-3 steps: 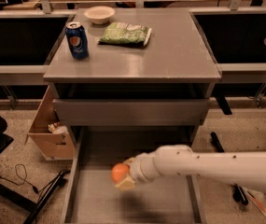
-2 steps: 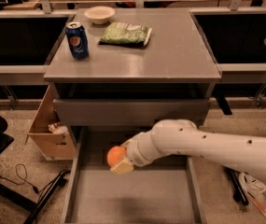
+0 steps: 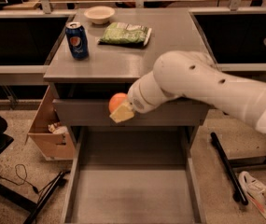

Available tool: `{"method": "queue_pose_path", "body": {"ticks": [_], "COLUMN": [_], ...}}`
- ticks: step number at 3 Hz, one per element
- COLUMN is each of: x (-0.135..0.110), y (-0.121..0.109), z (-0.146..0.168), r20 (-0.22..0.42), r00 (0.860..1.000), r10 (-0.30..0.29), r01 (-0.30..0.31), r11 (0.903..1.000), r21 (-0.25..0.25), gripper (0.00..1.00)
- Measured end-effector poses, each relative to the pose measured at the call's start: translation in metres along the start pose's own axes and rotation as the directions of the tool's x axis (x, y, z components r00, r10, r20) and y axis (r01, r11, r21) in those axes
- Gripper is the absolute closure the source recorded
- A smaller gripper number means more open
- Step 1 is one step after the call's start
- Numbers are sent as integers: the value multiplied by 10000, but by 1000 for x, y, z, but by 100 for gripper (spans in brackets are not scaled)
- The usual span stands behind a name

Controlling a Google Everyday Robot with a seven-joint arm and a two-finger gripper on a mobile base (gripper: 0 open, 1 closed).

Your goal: Pick orange from middle drawer and place on counter

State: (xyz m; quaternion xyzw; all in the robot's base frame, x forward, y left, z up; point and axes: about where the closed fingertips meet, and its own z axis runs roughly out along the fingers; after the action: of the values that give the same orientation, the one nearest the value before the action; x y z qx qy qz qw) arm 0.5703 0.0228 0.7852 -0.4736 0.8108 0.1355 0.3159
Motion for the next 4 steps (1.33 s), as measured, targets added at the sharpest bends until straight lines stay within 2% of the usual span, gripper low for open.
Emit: {"method": "queue_pose_path", "body": {"ticks": [1, 2, 3, 4], "x": [-34, -40, -40, -49], "y": [-51, -57, -56, -69], "z": [-32, -38, -38, -40], "r20": [50, 215, 197, 218], "r00": [9935, 9885, 9894, 9894], "r10": [1135, 1497, 1439, 1435], "r01": [-1135, -1512, -1452, -1451], "r11": [9893, 9833, 9843, 9802], "r21": [915, 1015, 1001, 1348], "gripper": [100, 100, 100, 100]}}
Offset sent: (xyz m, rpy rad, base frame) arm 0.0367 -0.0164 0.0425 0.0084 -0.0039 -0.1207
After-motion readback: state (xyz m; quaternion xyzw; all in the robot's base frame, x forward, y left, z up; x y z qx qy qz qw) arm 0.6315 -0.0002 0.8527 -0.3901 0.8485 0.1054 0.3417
